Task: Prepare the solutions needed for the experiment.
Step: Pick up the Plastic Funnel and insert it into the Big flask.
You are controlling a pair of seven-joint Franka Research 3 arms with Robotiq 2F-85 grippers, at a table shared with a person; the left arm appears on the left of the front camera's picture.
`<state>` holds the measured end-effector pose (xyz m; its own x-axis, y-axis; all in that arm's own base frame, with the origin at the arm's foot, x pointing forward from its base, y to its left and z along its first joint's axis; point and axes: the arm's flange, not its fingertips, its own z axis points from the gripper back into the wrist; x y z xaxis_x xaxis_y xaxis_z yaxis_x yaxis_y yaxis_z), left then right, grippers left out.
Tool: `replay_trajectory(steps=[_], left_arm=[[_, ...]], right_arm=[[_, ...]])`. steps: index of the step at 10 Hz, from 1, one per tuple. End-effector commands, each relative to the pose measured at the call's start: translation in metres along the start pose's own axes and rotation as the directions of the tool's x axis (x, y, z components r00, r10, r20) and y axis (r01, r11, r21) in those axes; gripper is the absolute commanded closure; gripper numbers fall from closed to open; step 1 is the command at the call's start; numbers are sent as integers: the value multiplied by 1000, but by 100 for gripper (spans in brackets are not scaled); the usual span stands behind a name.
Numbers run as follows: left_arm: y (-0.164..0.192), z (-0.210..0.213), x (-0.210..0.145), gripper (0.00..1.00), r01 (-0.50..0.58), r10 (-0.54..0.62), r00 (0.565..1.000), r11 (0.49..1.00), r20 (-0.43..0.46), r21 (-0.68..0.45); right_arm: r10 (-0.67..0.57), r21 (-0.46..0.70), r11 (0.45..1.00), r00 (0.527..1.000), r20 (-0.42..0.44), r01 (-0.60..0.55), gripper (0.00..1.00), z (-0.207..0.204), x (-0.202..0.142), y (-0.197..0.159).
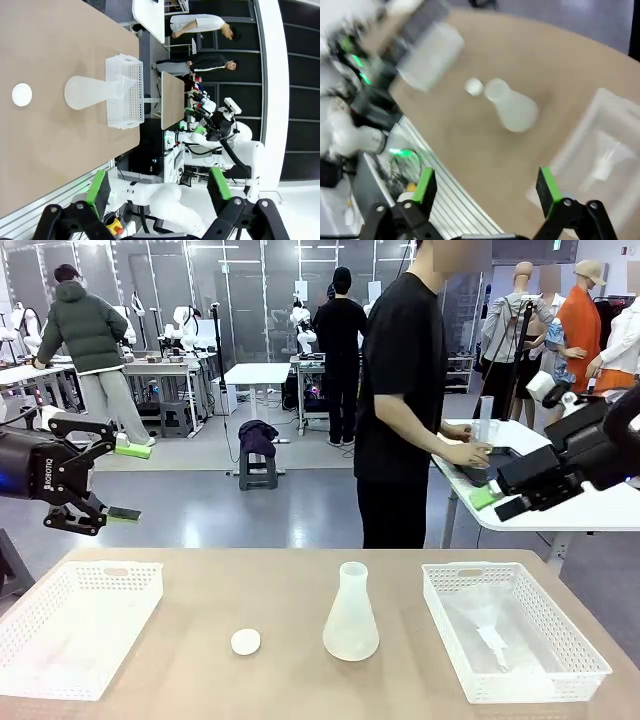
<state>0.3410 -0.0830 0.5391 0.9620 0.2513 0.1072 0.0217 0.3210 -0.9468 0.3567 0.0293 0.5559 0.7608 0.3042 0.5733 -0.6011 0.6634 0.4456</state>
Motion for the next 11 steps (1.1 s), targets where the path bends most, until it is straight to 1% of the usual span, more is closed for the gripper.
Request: replay_trajectory(steps=[1, 2, 3, 4, 5, 6, 7, 8, 9, 10, 11], left_arm=[[-2, -3, -2, 0, -13, 13, 1000, 1000, -2, -24], [-2, -3, -2, 0, -13, 13, 1000, 1000, -2, -24], [-2, -3, -2, 0, -13, 13, 1000, 1000, -2, -24], [-2, -3, -2, 0, -13, 13, 1000, 1000, -2, -24], [-2, -3, -2, 0, -13, 13, 1000, 1000, -2, -24], [-2, -3, -2, 0, -13, 13, 1000, 1000, -2, -24], [-2, -3, -2, 0, -13, 13, 1000, 1000, -2, -24], [-2, -3, -2, 0, -13, 13, 1000, 1000, -2, -24], [-2, -3, -2, 0, -13, 13, 1000, 1000, -2, -24], [-2, -3, -2, 0, -13, 13, 1000, 1000, -2, -24], [-2, -3, -2, 0, -13, 13, 1000, 1000, -2, -24]], right_arm=[[311, -182, 925, 939, -144, -334, 0, -3, 38, -24], [421, -212, 849, 862, -283, -484, 0, -2, 54, -33], [516, -177, 775, 770, -375, -606, 0, -3, 68, -41], [557, -149, 721, 695, -455, -676, 0, -6, 81, -49], [641, -65, 646, 587, -494, -760, 0, -13, 91, -60], [664, 24, 611, 494, -561, -792, 0, -20, 92, -67], [693, 98, 585, 433, -576, -805, 0, -27, 90, -70], [690, 105, 582, 422, -588, -806, 0, -32, 88, -74], [673, 68, 588, 441, -594, -806, 0, -34, 85, -75], [675, 83, 599, 447, -587, -797, 0, -36, 89, -72], [675, 83, 599, 447, -587, -797, 0, -36, 89, -72]])
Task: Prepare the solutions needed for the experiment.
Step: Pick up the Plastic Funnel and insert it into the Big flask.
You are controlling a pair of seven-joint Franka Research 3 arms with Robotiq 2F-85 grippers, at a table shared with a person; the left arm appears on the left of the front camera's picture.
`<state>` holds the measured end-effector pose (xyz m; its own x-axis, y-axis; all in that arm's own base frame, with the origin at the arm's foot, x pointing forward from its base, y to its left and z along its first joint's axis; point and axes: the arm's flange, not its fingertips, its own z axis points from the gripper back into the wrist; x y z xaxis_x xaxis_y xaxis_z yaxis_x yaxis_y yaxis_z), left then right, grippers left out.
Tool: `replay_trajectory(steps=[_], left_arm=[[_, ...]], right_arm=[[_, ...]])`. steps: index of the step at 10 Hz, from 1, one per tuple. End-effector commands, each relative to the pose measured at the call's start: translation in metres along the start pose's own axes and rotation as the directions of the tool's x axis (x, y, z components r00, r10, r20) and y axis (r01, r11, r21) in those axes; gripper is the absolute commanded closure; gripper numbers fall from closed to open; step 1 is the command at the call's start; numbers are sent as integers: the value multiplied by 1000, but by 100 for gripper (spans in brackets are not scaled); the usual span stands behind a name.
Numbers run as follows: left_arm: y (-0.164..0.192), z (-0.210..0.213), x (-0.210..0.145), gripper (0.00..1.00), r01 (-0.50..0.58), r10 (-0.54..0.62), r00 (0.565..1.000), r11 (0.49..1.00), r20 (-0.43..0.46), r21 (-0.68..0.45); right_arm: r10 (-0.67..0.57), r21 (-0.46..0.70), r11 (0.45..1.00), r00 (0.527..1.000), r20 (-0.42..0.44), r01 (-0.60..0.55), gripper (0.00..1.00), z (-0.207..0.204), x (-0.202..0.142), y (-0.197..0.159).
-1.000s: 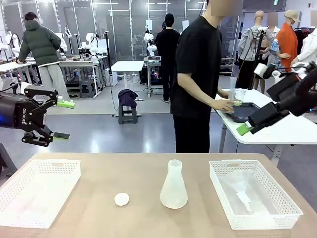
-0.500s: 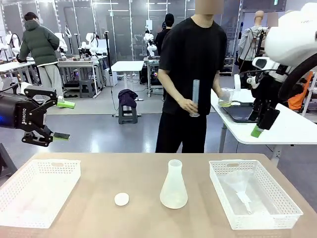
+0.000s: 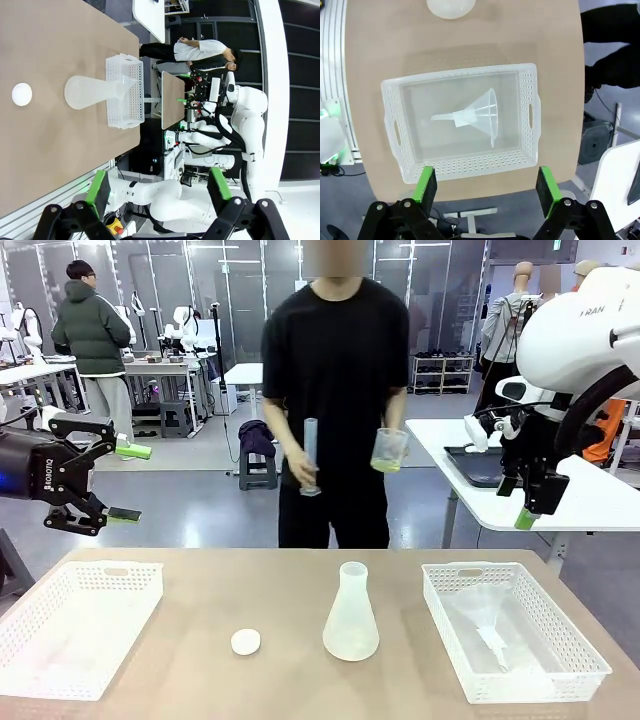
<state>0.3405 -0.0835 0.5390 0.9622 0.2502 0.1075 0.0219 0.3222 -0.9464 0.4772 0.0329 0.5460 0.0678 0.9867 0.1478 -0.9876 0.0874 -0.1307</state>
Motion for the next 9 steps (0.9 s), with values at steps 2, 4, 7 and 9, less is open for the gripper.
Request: replay_trajectory(steps=[2, 4, 7, 9], left_arm=[[-2, -2, -2, 0, -13, 13, 1000, 1000, -1, -25], [-2, -2, -2, 0, -13, 13, 1000, 1000, -1, -25], [-2, -2, -2, 0, -13, 13, 1000, 1000, -1, -25], [-2, -2, -2, 0, -13, 13, 1000, 1000, -1, -25]], right_arm=[[-11, -4, 1000, 1000, 5, 11, 0, 4, 1, 0], [22, 43, 999, 999, -35, -20, 0, -12, 3, -3], [97, 129, 987, 995, -18, -94, 0, -44, 6, -20], [99, 205, 974, 995, -11, -95, 0, -73, 7, -33]])
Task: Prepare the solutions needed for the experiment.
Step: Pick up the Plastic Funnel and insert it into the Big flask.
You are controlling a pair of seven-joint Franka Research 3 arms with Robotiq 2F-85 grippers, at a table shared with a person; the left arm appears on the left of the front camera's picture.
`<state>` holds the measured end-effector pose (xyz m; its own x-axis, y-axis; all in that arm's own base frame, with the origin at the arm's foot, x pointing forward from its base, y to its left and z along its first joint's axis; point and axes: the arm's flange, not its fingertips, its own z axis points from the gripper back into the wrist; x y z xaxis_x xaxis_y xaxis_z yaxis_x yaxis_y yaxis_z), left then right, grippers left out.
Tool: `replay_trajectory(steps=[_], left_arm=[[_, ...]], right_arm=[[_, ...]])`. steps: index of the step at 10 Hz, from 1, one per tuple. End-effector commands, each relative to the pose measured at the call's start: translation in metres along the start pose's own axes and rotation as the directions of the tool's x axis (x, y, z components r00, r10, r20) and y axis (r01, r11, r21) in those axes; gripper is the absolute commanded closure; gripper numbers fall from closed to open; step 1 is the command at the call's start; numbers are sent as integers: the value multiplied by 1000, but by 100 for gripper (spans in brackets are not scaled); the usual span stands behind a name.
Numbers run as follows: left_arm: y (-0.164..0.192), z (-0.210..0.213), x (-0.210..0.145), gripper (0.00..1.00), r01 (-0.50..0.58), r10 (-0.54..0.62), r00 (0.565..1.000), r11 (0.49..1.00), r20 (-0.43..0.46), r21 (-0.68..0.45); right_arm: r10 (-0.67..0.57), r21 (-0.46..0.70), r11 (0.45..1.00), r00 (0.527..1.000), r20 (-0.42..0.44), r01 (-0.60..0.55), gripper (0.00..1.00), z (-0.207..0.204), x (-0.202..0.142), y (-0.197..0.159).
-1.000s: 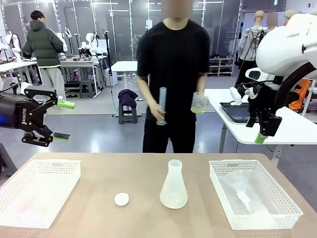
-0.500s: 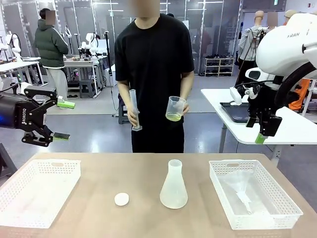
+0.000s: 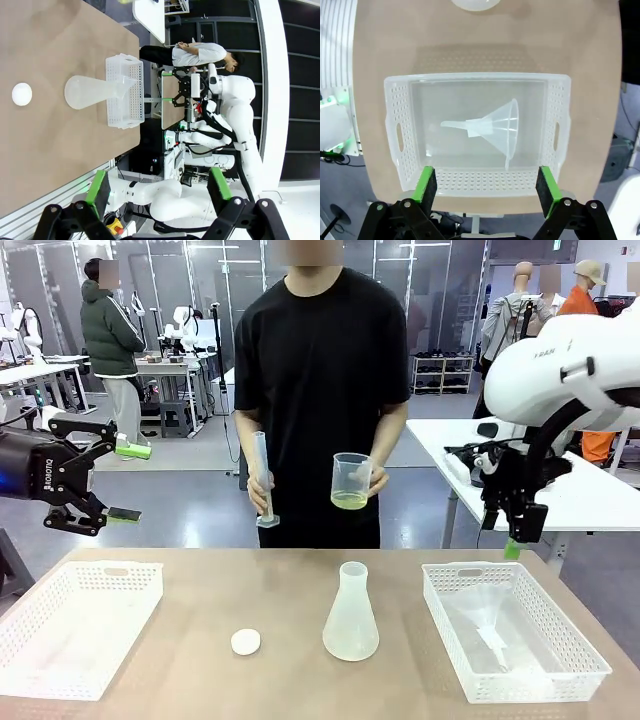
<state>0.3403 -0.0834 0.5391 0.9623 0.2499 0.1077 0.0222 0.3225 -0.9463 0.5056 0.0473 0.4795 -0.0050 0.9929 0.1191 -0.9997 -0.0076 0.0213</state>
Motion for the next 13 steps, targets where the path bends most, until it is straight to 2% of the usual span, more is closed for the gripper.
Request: replay_trajectory(steps=[1, 8, 13], left_arm=[[-2, -2, -1, 0, -14, 14, 1000, 1000, -1, -25], [-2, -2, -1, 0, -14, 14, 1000, 1000, -1, -25], [-2, -2, -1, 0, -14, 14, 1000, 1000, -1, -25]], right_arm=[[23, 63, 998, 1000, 9, -23, 0, -10, -1, -22], [11, 226, 974, 1000, 10, -13, 0, -71, -14, -67], [28, 372, 928, 999, 30, -37, 0, -95, -21, -88]])
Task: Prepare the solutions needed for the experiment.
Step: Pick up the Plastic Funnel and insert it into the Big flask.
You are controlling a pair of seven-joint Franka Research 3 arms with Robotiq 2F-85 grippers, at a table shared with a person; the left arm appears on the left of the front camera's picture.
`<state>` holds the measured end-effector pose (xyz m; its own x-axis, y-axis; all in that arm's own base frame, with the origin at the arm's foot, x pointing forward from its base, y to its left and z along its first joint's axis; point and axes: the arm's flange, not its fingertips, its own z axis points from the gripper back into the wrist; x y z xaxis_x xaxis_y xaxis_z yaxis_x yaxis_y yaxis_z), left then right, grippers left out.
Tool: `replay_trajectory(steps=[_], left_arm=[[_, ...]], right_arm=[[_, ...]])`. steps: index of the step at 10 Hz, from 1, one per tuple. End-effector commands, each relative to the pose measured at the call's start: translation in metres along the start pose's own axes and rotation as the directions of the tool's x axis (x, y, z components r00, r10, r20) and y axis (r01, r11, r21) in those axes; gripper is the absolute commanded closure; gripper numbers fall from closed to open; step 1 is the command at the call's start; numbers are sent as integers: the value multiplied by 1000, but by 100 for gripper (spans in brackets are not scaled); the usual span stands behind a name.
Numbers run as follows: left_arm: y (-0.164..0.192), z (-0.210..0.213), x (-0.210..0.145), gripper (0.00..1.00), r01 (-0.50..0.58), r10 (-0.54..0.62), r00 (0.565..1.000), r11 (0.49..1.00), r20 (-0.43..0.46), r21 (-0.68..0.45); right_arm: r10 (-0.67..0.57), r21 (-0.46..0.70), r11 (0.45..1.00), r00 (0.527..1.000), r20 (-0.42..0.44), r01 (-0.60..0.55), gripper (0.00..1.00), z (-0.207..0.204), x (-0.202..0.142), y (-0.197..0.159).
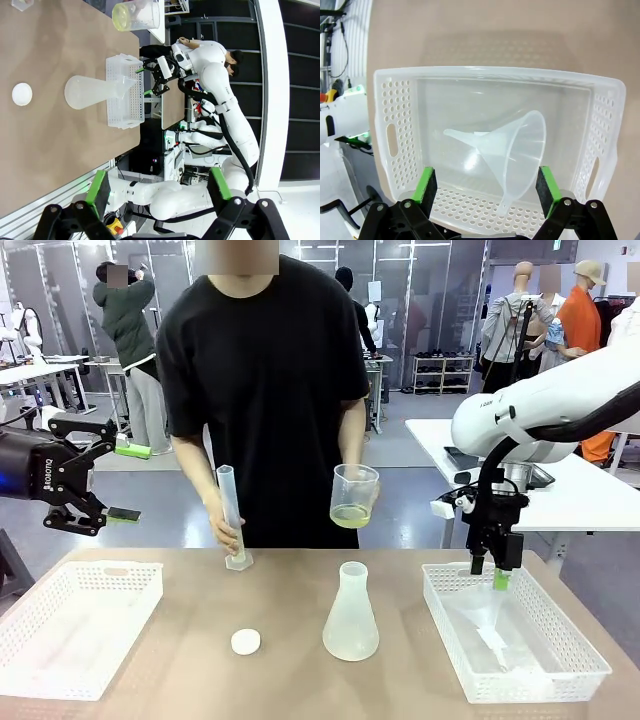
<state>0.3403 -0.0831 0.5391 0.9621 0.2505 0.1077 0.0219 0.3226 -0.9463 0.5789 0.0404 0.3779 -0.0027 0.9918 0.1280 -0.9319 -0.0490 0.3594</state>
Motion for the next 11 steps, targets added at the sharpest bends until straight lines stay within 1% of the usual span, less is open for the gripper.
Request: replay_trajectory(steps=[1, 6, 7, 11], left_arm=[[-2, -3, -1, 0, -13, 13, 1000, 1000, -1, -25], [-2, -3, -1, 0, -13, 13, 1000, 1000, -1, -25], [-2, -3, -1, 0, -13, 13, 1000, 1000, -1, -25], [-2, -3, -1, 0, -13, 13, 1000, 1000, -1, -25]], right_arm=[[37, 51, 998, 999, 1, -37, 0, 5, -2, -17], [58, 137, 989, 998, -22, -54, 0, -12, -4, -38], [76, 180, 981, 997, -32, -69, 0, -15, -4, -39], [78, 237, 969, 996, -41, -66, 0, -24, -8, -40]])
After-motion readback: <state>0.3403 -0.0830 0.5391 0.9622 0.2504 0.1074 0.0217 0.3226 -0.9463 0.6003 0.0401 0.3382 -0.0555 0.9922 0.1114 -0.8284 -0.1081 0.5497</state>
